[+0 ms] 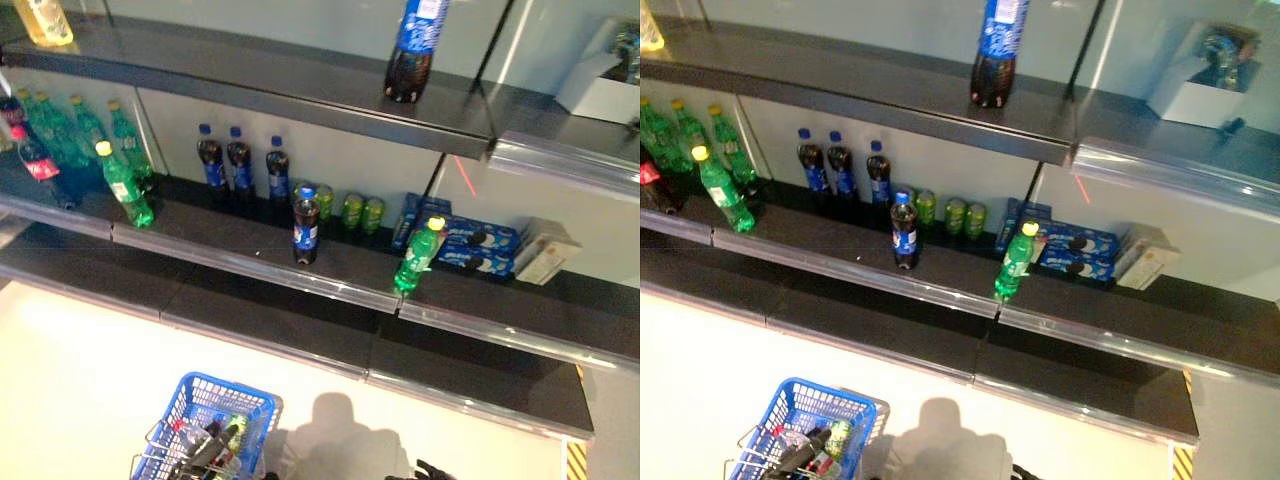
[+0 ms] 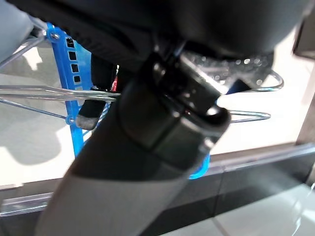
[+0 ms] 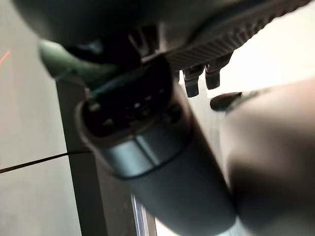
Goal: Pick up the drink and place into the basket.
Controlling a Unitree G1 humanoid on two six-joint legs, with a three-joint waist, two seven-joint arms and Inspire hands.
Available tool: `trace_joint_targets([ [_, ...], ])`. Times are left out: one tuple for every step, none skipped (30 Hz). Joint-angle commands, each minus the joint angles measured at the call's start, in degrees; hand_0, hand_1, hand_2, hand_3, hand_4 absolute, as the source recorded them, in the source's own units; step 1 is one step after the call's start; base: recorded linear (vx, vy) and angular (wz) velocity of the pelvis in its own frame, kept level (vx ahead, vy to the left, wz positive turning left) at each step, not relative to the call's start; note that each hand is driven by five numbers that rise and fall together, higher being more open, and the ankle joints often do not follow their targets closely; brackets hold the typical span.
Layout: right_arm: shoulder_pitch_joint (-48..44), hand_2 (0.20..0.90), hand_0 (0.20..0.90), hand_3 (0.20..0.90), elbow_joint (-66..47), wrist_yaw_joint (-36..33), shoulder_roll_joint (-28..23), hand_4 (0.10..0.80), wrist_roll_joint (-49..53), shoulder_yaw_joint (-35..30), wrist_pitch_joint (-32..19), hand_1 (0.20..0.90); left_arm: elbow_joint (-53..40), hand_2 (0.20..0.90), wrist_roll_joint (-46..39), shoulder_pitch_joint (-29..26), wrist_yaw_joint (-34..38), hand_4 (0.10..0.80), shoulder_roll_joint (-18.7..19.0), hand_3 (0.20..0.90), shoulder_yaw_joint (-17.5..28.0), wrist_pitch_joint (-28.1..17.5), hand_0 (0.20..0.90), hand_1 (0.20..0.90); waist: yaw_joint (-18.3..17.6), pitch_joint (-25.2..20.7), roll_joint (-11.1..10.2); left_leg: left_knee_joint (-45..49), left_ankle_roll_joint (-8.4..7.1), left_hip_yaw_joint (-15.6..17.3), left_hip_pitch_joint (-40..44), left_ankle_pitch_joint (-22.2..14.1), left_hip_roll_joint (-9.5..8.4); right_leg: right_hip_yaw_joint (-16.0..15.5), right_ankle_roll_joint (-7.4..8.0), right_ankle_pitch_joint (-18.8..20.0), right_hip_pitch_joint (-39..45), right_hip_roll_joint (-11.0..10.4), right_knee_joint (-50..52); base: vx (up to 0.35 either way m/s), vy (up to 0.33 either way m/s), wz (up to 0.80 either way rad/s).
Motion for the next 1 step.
trace_joint_targets([
  [-2.1,0.9,0.9,0.9,2.4,-1.5,-2.3,0.8,-1.4,-0.5,-0.1,0.9,0.8,0.3,4.5,-2.6,-2.2,0.1,-1.1,0.2,-1.9,-2.7,0.3,0.3,0.2,-0.2,3.4,0.3,-1.74,2.7,-0.7,0.8,3.47,0.5,0.25,2.6,-0.2,-1.7,0.3,0.0,0.0,0.0],
])
